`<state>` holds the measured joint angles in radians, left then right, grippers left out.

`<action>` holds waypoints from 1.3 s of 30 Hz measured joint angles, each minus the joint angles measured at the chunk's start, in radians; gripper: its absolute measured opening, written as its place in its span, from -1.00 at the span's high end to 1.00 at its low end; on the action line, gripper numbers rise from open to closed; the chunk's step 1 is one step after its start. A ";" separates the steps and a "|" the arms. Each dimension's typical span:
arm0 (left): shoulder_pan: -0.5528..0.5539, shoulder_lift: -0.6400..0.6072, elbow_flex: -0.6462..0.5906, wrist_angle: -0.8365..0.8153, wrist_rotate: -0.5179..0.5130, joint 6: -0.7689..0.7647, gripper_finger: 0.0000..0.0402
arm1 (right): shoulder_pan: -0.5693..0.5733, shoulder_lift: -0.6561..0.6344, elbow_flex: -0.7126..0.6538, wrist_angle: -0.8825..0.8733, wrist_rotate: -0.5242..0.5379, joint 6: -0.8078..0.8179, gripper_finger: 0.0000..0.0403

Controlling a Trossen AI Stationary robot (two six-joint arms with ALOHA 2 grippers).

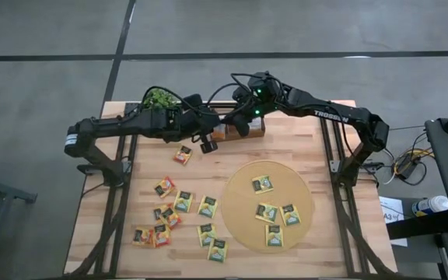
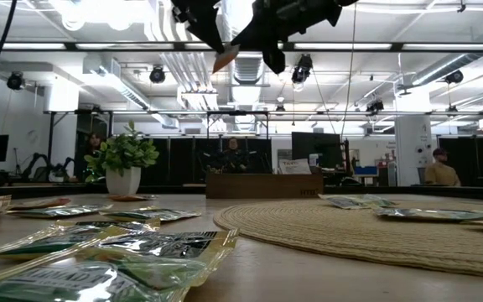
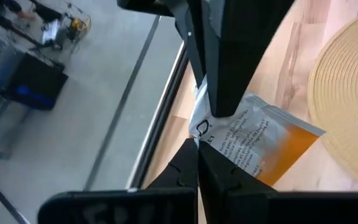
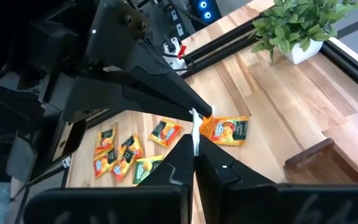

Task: Pick & Place Tea
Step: Put the white tea bag into the right section of the wooden organizer

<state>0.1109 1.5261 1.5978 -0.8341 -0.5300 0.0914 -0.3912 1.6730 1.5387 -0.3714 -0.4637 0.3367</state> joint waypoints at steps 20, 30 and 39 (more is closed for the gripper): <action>0.032 -0.126 0.000 -0.021 0.208 -0.117 0.14 | -0.047 -0.032 0.006 -0.173 -0.001 -0.215 0.96; 0.032 -0.264 0.000 -0.018 0.215 -0.127 0.13 | -0.179 -0.079 -0.014 -0.266 -0.100 -0.504 0.96; 0.032 -0.315 -0.001 -0.011 0.215 -0.189 0.13 | -0.293 -0.079 -0.098 -0.272 -0.253 -0.745 0.96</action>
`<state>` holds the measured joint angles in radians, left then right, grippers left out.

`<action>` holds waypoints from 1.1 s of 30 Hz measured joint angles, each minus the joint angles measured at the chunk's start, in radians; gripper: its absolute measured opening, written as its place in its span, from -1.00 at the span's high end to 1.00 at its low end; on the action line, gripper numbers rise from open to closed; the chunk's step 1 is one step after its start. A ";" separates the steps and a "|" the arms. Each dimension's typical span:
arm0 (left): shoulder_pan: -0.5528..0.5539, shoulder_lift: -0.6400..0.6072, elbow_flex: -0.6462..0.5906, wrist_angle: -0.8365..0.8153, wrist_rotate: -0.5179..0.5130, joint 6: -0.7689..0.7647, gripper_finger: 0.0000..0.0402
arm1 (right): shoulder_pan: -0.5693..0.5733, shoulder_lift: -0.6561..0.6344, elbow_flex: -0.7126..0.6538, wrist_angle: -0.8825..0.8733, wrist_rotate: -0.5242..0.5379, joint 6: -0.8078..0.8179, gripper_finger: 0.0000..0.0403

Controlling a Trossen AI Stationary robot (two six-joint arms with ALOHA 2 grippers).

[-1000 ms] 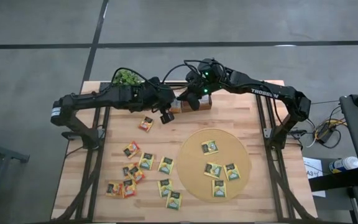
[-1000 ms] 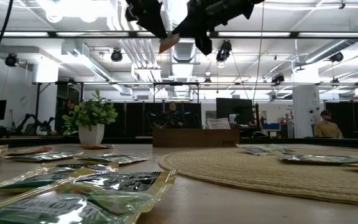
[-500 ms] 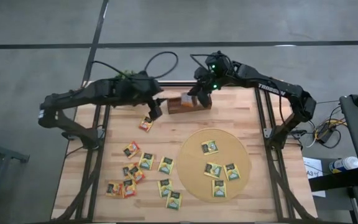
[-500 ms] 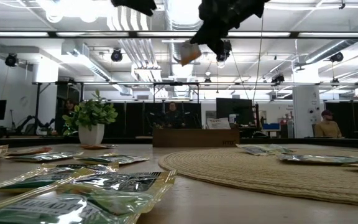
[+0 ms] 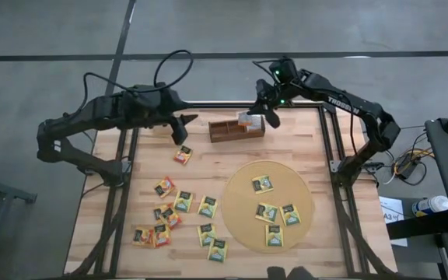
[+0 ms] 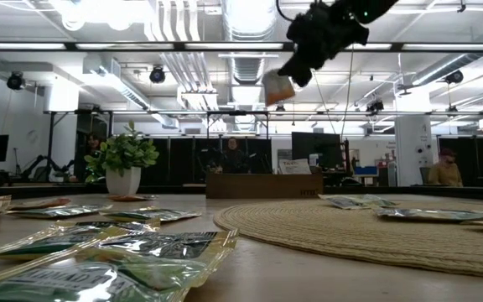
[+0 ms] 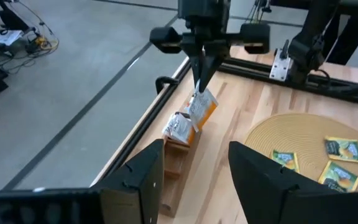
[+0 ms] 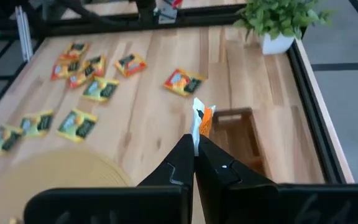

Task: Pick & Place Tea
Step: Put the white tea bag into the right section of the wooden organizer

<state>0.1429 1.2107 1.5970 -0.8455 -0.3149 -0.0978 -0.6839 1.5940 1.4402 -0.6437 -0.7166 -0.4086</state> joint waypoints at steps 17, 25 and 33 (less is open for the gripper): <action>0.000 -0.002 0.000 0.078 0.000 -0.152 0.13 | -0.159 0.054 -0.195 0.074 -0.075 -0.480 0.96; 0.000 0.001 0.000 0.097 0.000 -0.167 0.13 | -0.179 0.121 -0.195 0.073 -0.079 -0.580 0.96; 0.000 0.001 0.000 0.097 -0.010 -0.123 0.13 | -0.186 0.197 -0.195 0.076 -0.080 -0.624 0.96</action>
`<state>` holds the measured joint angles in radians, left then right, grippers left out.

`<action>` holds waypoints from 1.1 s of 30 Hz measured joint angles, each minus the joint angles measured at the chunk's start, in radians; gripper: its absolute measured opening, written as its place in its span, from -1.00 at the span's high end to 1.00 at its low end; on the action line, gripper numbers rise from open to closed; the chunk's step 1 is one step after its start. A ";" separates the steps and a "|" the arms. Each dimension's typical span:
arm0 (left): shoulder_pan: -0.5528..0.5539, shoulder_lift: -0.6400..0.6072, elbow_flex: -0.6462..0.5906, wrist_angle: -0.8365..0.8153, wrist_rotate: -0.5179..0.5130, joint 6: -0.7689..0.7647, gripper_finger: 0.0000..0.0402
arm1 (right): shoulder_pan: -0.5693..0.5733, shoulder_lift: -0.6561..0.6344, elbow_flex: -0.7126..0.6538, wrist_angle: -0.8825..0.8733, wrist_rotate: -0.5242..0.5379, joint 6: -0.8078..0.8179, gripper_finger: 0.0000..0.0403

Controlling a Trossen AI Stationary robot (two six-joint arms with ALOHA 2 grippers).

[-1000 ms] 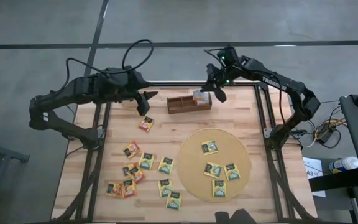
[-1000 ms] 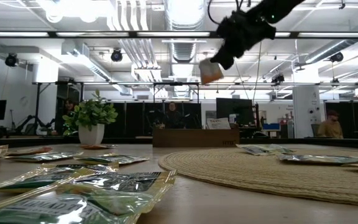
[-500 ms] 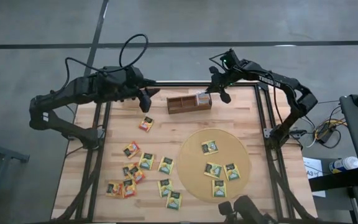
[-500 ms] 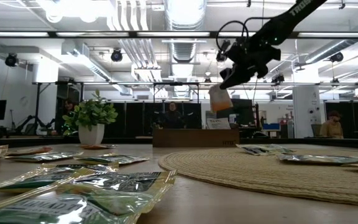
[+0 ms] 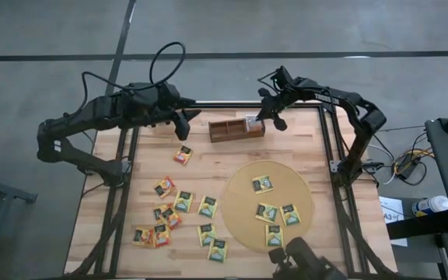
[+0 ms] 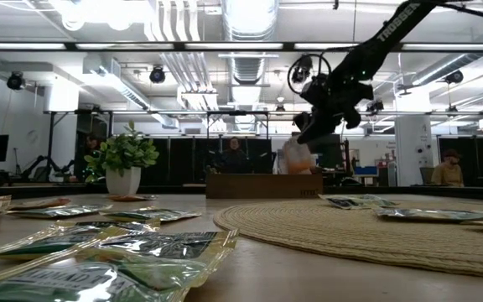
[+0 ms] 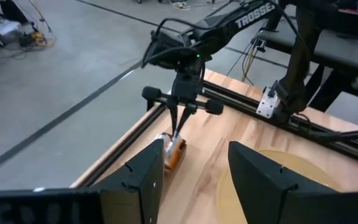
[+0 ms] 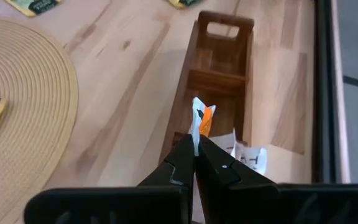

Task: Pick & Place Tea
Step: Put the white tea bag into the right section of the wooden organizer

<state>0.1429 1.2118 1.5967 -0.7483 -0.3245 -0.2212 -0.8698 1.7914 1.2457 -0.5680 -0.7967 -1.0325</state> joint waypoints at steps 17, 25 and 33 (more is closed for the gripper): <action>0.000 0.000 0.000 0.000 -0.071 0.039 0.13 | -0.008 0.085 0.004 0.027 0.081 -0.015 0.96; 0.000 0.001 0.000 0.000 -0.071 0.031 0.13 | -0.009 0.097 0.003 0.030 0.120 -0.019 0.96; 0.000 0.001 0.000 0.000 -0.070 0.030 0.13 | -0.009 0.098 0.008 0.086 0.085 0.016 0.96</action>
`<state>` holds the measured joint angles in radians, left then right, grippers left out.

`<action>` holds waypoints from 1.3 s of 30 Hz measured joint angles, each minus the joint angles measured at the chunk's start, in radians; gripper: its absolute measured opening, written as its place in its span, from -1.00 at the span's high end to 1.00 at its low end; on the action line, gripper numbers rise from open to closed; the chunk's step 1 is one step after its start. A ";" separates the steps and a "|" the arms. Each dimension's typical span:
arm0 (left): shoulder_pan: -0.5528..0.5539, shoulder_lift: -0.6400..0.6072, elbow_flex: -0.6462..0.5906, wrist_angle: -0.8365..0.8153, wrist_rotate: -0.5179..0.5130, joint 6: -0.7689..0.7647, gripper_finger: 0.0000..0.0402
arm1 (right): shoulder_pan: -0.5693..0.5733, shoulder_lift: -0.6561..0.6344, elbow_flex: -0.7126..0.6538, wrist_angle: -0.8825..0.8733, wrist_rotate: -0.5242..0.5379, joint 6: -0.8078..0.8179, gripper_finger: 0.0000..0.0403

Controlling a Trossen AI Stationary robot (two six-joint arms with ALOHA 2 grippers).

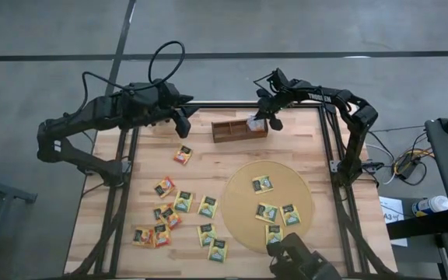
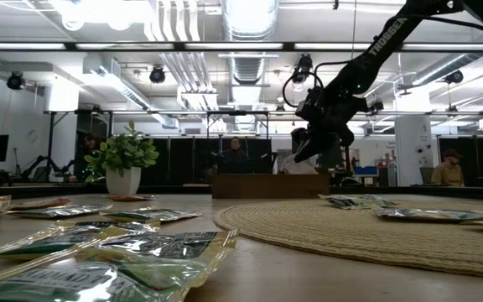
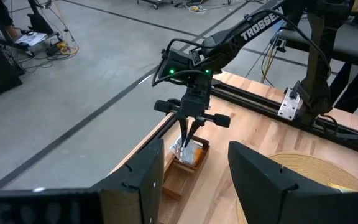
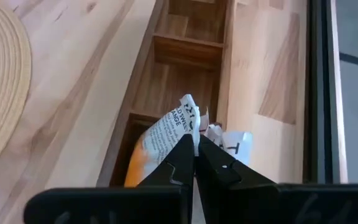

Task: Pick & Place Tea
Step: Put the white tea bag into the right section of the wooden organizer, then adjust the wooden organizer

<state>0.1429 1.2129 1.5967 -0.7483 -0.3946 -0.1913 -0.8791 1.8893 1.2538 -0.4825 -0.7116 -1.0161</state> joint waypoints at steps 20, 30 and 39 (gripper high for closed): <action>0.000 0.000 0.000 -0.002 0.000 0.005 0.13 | -0.016 0.000 -0.018 -0.038 0.036 0.137 0.94; 0.000 0.000 0.000 -0.004 0.000 0.018 0.13 | -0.019 -0.013 0.026 -0.124 0.075 0.187 0.39; 0.000 0.000 -0.003 -0.019 0.000 0.019 0.13 | -0.019 -0.035 0.094 -0.235 0.224 0.179 -0.09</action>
<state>0.1429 1.2129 1.5940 -0.7677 -0.3943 -0.1725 -0.8982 1.8542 1.3482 -0.7172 -0.4880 -0.8374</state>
